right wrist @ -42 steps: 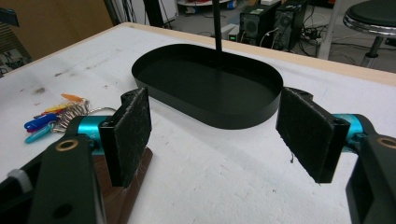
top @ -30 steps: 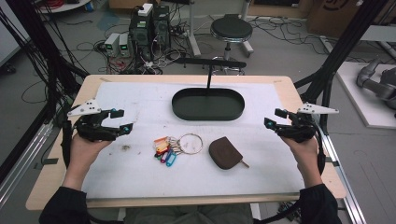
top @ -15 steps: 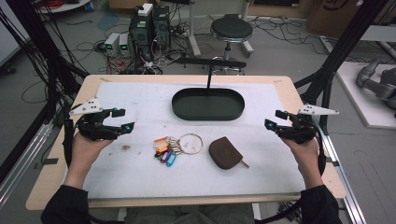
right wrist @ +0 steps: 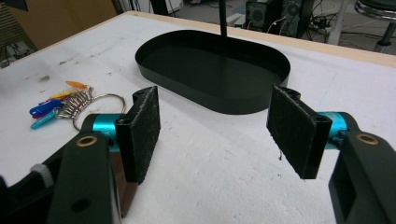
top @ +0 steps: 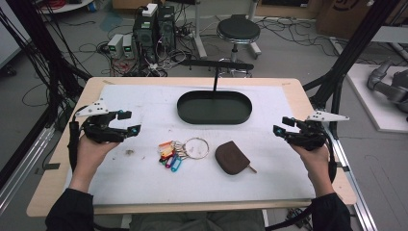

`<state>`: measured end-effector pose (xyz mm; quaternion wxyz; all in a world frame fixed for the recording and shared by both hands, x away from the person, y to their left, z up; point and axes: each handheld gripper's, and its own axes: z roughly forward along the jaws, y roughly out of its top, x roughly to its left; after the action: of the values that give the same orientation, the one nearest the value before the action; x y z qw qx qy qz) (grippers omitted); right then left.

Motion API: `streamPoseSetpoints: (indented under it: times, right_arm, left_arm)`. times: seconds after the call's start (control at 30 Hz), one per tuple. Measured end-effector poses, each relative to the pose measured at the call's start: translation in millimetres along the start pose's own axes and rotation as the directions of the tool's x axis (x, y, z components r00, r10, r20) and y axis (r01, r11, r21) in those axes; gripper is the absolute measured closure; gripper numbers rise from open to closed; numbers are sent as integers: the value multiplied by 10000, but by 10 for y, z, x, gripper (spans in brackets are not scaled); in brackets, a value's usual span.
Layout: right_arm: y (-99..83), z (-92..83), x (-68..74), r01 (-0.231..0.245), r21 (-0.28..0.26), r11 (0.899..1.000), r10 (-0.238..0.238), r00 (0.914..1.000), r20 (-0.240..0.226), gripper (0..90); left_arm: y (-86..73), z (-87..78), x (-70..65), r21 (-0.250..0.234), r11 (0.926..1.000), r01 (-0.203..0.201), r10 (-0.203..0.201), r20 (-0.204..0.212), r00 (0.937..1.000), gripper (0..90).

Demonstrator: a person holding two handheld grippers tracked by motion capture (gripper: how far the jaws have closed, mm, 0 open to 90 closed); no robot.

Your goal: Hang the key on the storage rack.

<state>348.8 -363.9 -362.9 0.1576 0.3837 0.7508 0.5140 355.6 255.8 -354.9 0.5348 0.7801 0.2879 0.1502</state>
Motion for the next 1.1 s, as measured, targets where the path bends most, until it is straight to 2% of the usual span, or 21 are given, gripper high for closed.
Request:
streamPoseSetpoints:
  times: [0.17, 0.23, 0.4, 0.57, 0.6, 0.63, 0.7, 0.73, 0.8, 0.83, 0.87, 0.9, 0.97, 1.03, 1.07, 1.1]
  right_arm:
    - [-2, -12, -1, -141, -69, 9999, 140, 9999, -69, 356]
    - [1, -1, 6, -37, -41, 10000, 37, 10000, -27, 356]
    - [3, 10, 4, -12, 8, 10000, 12, 10000, 47, 360]
    - [12, -7, -6, -51, -70, 10000, 52, 10000, 70, 367]
    - [14, -5, -15, -24, -105, 9999, 24, 10000, 67, 367]
    - [14, -5, -15, -24, -105, 9999, 24, 10000, 67, 367]
    - [14, 5, -29, -55, -84, 9999, 56, 10000, 61, 367]
    - [14, 10, -35, -50, -88, 9999, 51, 10000, 65, 367]
    - [15, 12, -38, -59, -91, 9999, 60, 10000, 57, 367]
    - [14, 12, -48, -62, -106, 9999, 63, 9999, 85, 367]
    - [14, 12, -48, -62, -106, 9999, 63, 9999, 85, 367]
    - [14, 11, -53, -57, -116, 9999, 58, 10000, 70, 367]
    - [14, 5, -54, -109, -112, 9999, 110, 9999, 75, 367]
    - [14, 4, -50, -121, -111, 9999, 121, 9999, 52, 367]
    - [14, 4, -48, -103, -128, 9999, 104, 9999, 40, 367]
    - [15, 4, -46, -92, -149, 9998, 92, 10000, 17, 367]
  left_arm:
    - [-12, 37, 7, 189, 9997, 149, -150, 60, 9999, 282]
    - [-22, 66, -4, 256, 9994, 218, -221, 119, 9997, 289]
    - [-25, 150, -61, 477, 9986, 215, -224, 188, 9996, 343]
    - [-18, 278, -133, 591, 9979, 249, -275, 429, 9987, 438]
    - [-10, 363, -167, 731, 9971, 194, -239, 611, 9978, 475]
    - [-10, 363, -167, 731, 9971, 194, -239, 611, 9978, 503]
    - [8, 526, -230, 1062, 9943, -69, -31, 936, 9956, 583]
    - [8, 526, -230, 1062, 9943, -69, -31, 936, 9956, 606]
    - [35, 661, -272, 1390, 9902, -122, -28, 1076, 9942, 625]
    - [61, 802, -325, 1528, 9879, -272, 72, 1301, 9915, 654]
    - [61, 802, -325, 1528, 9879, -272, 72, 1301, 9915, 665]
    - [78, 889, -358, 1663, 9853, -396, 156, 1435, 9895, 665]
    - [101, 1030, -407, 1900, 9806, -485, 150, 1737, 9847, 710]
    - [114, 1151, -437, 2100, 9770, -361, -51, 1923, 9813, 771]
    - [115, 1194, -447, 2167, 9758, -301, -128, 1939, 9809, 792]
    - [119, 1300, -474, 2406, 9701, -313, -158, 1914, 9814, 792]
